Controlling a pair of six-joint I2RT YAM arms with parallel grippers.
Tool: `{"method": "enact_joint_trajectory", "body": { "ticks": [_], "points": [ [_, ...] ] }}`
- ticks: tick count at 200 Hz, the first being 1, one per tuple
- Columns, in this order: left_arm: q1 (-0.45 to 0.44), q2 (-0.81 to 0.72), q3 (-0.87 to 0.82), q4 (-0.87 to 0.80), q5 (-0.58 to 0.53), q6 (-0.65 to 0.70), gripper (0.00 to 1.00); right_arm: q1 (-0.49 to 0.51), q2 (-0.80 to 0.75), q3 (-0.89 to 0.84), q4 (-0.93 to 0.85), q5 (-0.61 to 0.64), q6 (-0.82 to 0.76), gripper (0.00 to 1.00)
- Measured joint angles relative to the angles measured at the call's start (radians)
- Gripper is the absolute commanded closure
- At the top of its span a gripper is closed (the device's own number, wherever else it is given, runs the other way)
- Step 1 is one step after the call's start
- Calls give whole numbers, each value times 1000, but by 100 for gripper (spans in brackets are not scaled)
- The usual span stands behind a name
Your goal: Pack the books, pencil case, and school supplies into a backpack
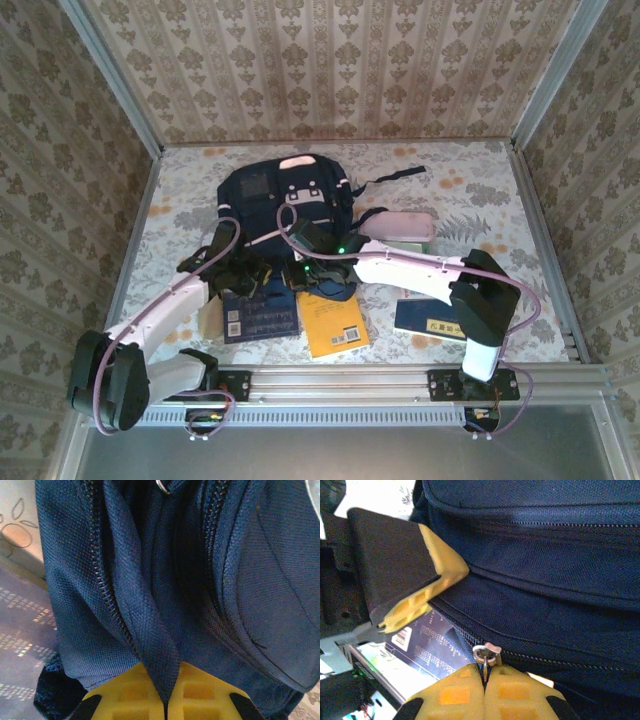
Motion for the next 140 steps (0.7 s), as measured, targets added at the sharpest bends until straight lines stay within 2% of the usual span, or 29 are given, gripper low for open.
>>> {"method": "enact_joint_trajectory", "body": {
  "ticks": [90, 140],
  "points": [
    [64, -81, 38, -64, -5, 64, 100, -54, -43, 37, -142, 10, -137, 100],
    [106, -123, 73, -109, 2, 100, 100, -119, -96, -20, -124, -31, -159, 100]
  ]
}}
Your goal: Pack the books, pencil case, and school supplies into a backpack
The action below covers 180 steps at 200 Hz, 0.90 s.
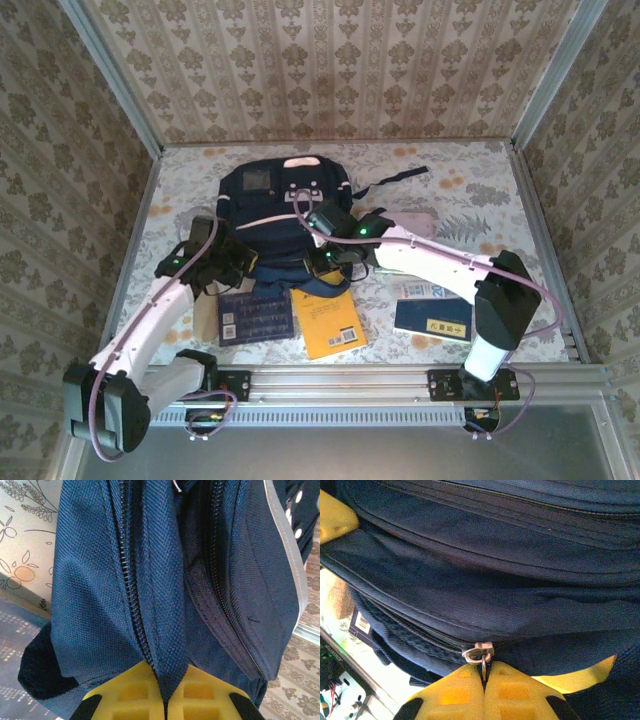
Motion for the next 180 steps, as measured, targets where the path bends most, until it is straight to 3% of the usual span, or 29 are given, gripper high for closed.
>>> {"method": "enact_joint_trajectory", "body": {
  "ticks": [53, 95, 180],
  "points": [
    [60, -28, 18, -34, 37, 31, 100, -70, -22, -80, 96, -74, -3, 100],
    [137, -62, 56, -76, 59, 48, 100, -183, -9, -107, 103, -74, -20, 100],
    [201, -32, 130, -92, 147, 69, 100, -322, 137, -71, 225, -103, -21, 100]
  ]
}}
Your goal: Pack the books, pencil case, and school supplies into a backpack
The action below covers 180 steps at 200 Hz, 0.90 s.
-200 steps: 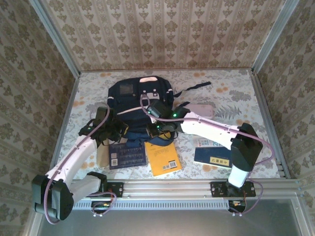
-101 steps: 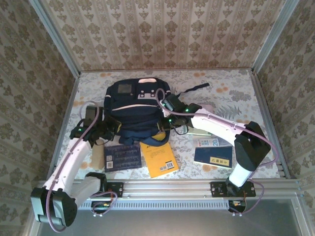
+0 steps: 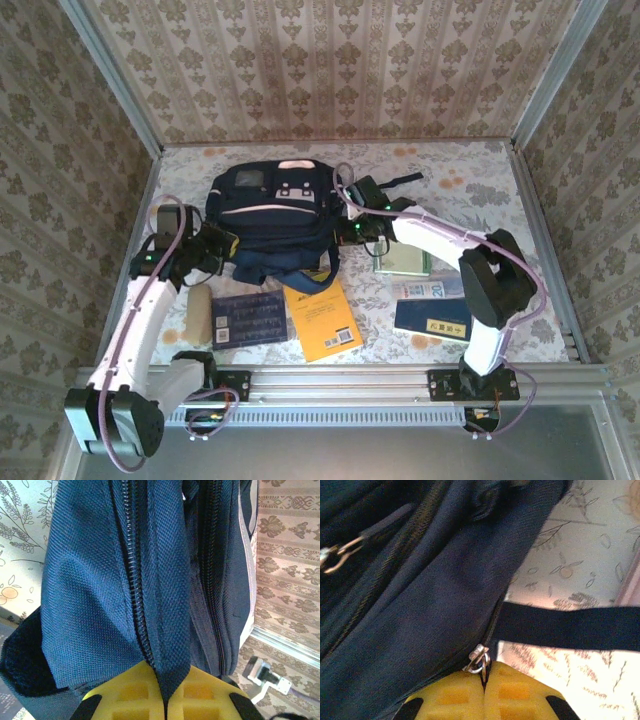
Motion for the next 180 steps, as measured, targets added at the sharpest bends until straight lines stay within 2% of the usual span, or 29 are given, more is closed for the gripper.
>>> {"method": "enact_joint_trajectory", "body": {
  "ticks": [42, 87, 97, 116, 128, 160, 180],
  "points": [
    [6, 18, 13, 9, 43, 0, 100, -73, 109, 47, 106, -74, 80, 100],
    [27, 31, 30, 38, 68, 0, 100, -114, 254, 192, 203, -189, 172, 100],
    [35, 35, 30, 49, 71, 0, 100, -116, 279, 221, 212, -202, 182, 94],
    [44, 53, 30, 66, 76, 0, 100, -119, 315, 266, 216, -214, 195, 73],
    [48, 68, 30, 78, 78, 0, 100, -131, 330, 282, 217, -210, 206, 65],
    [42, 133, 43, 95, 79, 4, 100, -200, 337, 285, 225, -138, 212, 54],
    [-3, 185, 70, 103, 66, 13, 100, -236, 309, 264, 221, -73, 199, 51]
  ]
}}
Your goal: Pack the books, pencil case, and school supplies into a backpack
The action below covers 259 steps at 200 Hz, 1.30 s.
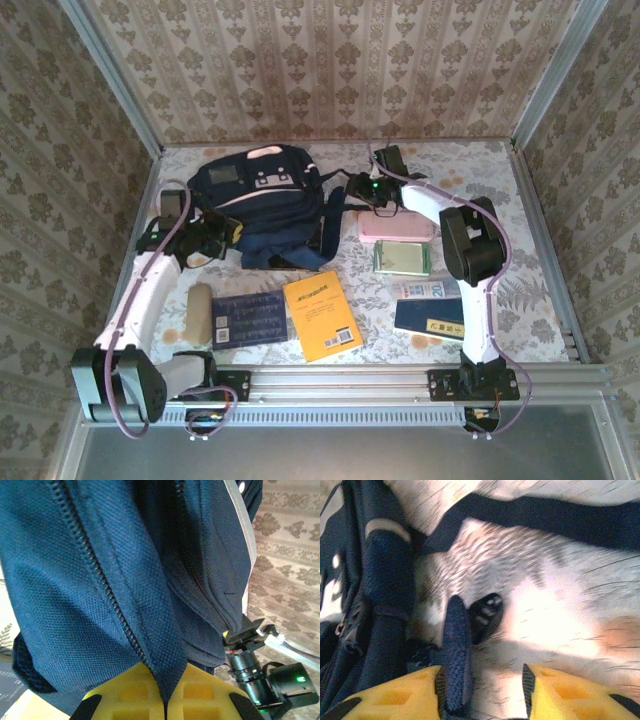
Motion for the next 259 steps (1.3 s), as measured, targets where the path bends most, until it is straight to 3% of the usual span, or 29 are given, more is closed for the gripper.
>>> {"method": "enact_joint_trajectory", "body": {
  "ticks": [68, 80, 101, 124, 174, 197, 205, 259],
  "points": [
    [-209, 122, 25, 86, -87, 2, 100, 49, -344, -158, -157, 226, -53, 52],
    [-241, 151, 26, 99, -96, 9, 89, 60, -400, -191, -175, 240, -54, 51],
    [-296, 240, 62, 102, -92, 55, 61, 73, -489, -277, -193, 247, -61, 50],
    [-353, 292, 111, 84, -102, 147, 44, 79, -564, -370, -221, 230, -75, 48],
    [-372, 79, 97, -26, -177, 301, 30, 191, -702, -556, -253, 132, -103, 41],
    [-389, -42, 6, -40, -167, 330, 23, 259, -758, -658, -253, 54, -102, 40],
    [-404, -71, -47, -39, -164, 331, 16, 279, -776, -688, -253, 34, -98, 40],
    [-528, -115, -336, 0, -138, 282, 17, 351, -794, -822, -139, -49, -3, 39]
  ]
}}
